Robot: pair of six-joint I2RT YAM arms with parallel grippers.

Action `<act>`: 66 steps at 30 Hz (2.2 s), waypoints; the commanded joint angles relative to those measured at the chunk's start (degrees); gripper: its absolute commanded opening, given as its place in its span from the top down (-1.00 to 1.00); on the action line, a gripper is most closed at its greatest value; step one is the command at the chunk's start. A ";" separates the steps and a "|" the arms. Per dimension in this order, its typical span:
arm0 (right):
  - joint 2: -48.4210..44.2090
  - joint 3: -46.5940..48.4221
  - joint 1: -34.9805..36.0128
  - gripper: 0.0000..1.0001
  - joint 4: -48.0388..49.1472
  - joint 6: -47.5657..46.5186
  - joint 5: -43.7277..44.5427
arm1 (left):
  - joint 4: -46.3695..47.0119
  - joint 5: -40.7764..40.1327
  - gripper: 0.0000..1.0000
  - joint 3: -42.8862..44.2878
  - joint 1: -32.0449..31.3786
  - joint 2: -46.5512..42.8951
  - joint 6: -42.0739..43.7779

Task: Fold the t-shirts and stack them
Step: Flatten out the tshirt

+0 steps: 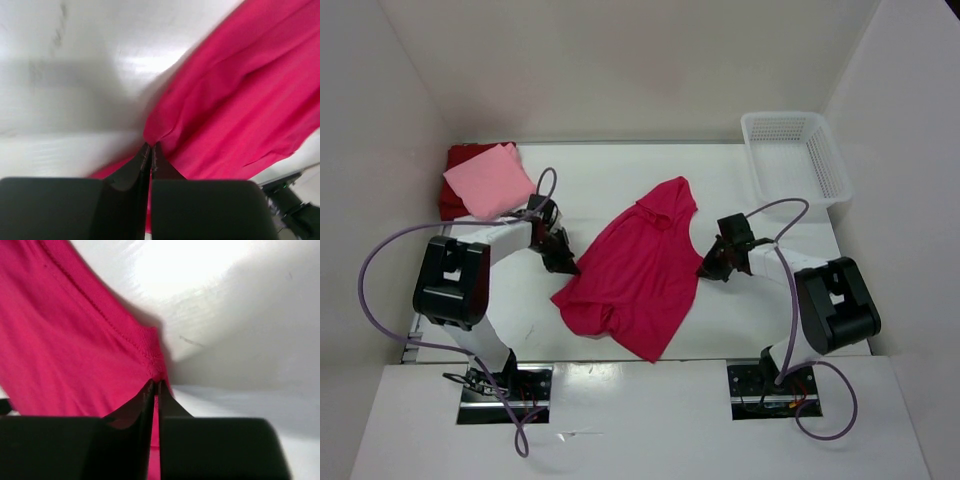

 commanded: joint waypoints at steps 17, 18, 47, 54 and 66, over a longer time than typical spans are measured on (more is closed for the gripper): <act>17.22 19.33 -12.57 1.00 4.00 -7.15 -2.22 | -13.97 -18.26 1.00 29.00 2.51 -15.66 3.77; 18.19 19.33 -12.58 1.00 4.01 -7.15 -2.23 | -14.84 -18.96 1.00 30.04 2.51 -16.71 3.77; 25.84 40.32 -13.81 1.00 -1.97 -10.84 -3.90 | -17.14 -17.30 0.93 97.36 3.56 37.24 7.81; 21.90 38.06 -13.29 0.25 -3.46 -10.84 -2.49 | -20.05 -16.69 -0.45 85.64 4.09 26.75 9.05; 6.25 21.54 -9.94 -0.14 -0.22 -8.12 -5.46 | 2.37 -5.09 -0.19 8.28 12.26 -12.85 -0.98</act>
